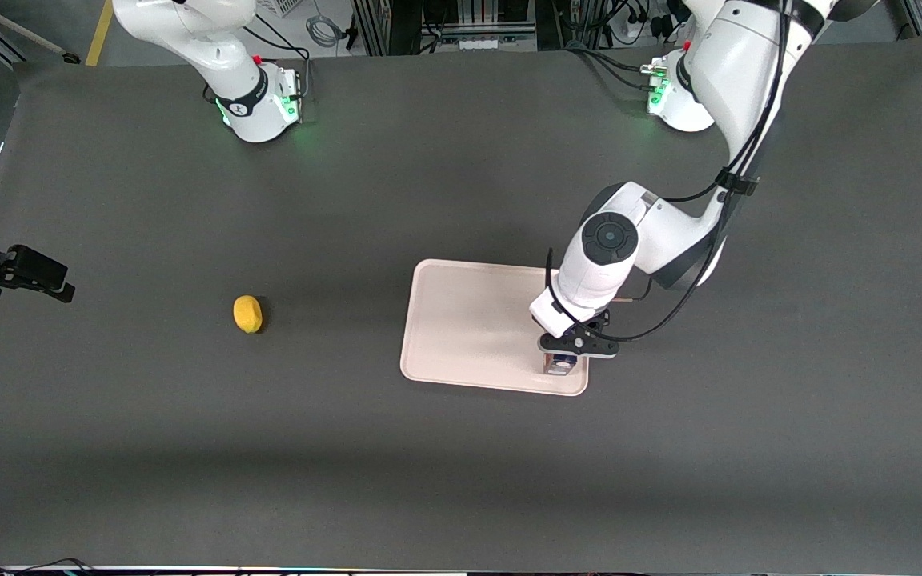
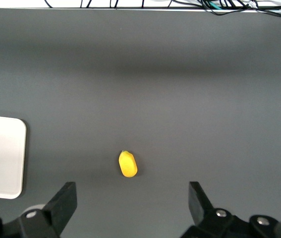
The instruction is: Place cookie box on tray
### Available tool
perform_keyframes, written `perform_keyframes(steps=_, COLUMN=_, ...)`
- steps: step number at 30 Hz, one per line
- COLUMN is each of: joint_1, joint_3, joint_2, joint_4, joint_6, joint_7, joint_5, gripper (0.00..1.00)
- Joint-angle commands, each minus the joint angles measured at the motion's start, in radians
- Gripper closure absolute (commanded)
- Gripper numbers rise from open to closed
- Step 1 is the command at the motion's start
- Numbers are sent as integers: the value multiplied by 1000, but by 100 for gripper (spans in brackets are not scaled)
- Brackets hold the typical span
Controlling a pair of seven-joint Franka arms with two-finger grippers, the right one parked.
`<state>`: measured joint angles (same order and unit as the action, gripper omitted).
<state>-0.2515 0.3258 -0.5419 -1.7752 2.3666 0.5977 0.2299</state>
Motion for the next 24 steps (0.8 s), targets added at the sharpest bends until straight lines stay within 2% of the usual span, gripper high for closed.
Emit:
perform_keyframes(steps=1, joint_1=-15, joint_3=-5, joint_2=-1, joint_4=-9, joint_6=19, joint_7=47, joint_5=31, gripper=71)
perform_keyframes(steps=4, joint_1=-15, joint_3=-7, joint_2=-6, joint_4=-10, joint_6=19, joint_7=47, joint_5=32, gripper=70)
perform_keyframes(steps=6, joint_1=-15, joint_3=-7, joint_2=-9, joint_4=-10, joint_6=19, joint_7=47, joint_5=32, gripper=63)
perform_keyframes(steps=9, joint_1=-14, joint_3=-7, joint_2=-9, joint_4=-10, joint_6=17, joint_7=45, joint_5=34, gripper=61)
perform_keyframes(steps=11, joint_1=-14, joint_3=-7, joint_2=-9, joint_4=-9, joint_6=16, joint_7=45, joint_5=32, gripper=54)
perform_keyframes(steps=12, joint_1=-14, joint_3=-7, joint_2=-9, joint_4=-10, joint_6=16, joint_7=45, joint_5=32, gripper=45)
perform_keyframes(steps=13, joint_1=-14, joint_3=-8, joint_2=-9, joint_4=-10, joint_6=14, joint_7=45, joint_5=34, gripper=31)
perform_keyframes(steps=14, joint_1=-14, joint_3=-8, joint_2=-9, joint_4=-9, joint_6=16, joint_7=45, joint_5=34, gripper=12)
perform_keyframes(steps=15, joint_1=-14, joint_3=-8, joint_2=-9, joint_4=-9, joint_6=16, joint_7=45, joint_5=32, gripper=0)
perform_keyframes(steps=24, joint_1=-11, joint_3=-8, joint_2=-6, joint_4=-4, joint_6=10, joint_7=48, joint_5=32, gripper=0)
